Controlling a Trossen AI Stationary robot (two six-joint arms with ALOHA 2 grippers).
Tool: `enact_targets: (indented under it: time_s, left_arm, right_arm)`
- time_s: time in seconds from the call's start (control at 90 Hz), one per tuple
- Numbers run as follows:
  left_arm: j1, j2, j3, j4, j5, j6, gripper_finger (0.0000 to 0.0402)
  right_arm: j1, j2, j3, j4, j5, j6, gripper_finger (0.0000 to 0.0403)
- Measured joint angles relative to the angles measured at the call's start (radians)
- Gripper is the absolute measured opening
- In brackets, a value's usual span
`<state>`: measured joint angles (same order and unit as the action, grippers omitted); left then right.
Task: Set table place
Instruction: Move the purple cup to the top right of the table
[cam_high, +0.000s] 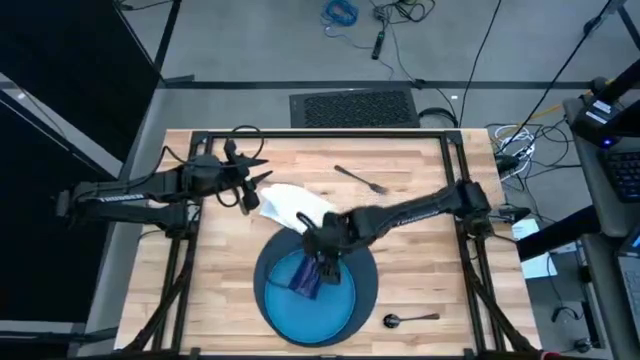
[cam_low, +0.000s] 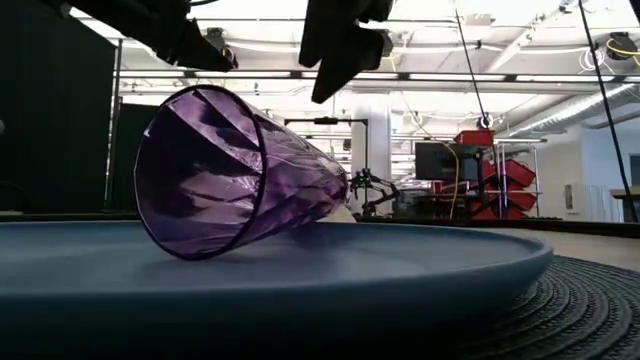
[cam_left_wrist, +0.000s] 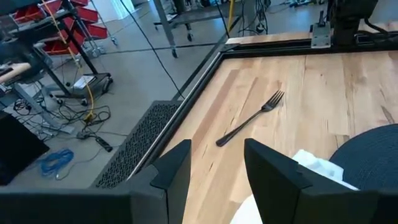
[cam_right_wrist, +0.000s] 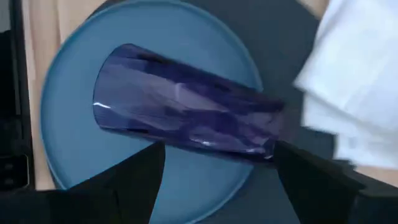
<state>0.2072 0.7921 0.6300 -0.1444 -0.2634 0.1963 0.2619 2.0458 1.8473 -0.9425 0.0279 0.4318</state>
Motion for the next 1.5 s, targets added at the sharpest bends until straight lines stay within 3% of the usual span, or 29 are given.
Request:
enact_targets:
  time_s: [0.322, 0.533, 0.689, 1.044, 1.178, 1.5]
  left_arm:
    - [0.000, 0.000, 0.000, -0.035, 0.000, -0.032, 0.0135]
    - [0.000, 0.000, 0.000, -0.087, 0.001, -0.057, 0.0135]
    - [0.000, 0.000, 0.000, -0.085, 0.003, -0.060, 0.0135]
    - [0.000, 0.000, 0.000, -0.083, 0.006, -0.060, 0.0135]
    - [0.000, 0.000, 0.000, -0.083, 0.006, -0.060, 0.0135]
    - [0.000, 0.000, 0.000, -0.083, 0.006, -0.060, 0.0135]
  right_arm:
    - [0.115, 0.038, 0.000, 0.194, 0.100, 0.099, 0.0286]
    - [0.178, 0.045, 0.000, 0.395, -0.054, 0.096, 0.0286]
    - [0.192, 0.054, 0.001, 0.449, -0.196, 0.138, 0.0286]
    - [0.148, 0.135, 0.000, 0.343, -0.338, 0.220, 0.0286]
    - [0.117, 0.125, 0.002, 0.209, -0.299, 0.234, 0.0286]
    - [0.052, 0.122, 0.000, 0.020, -0.043, 0.188, 0.0286]
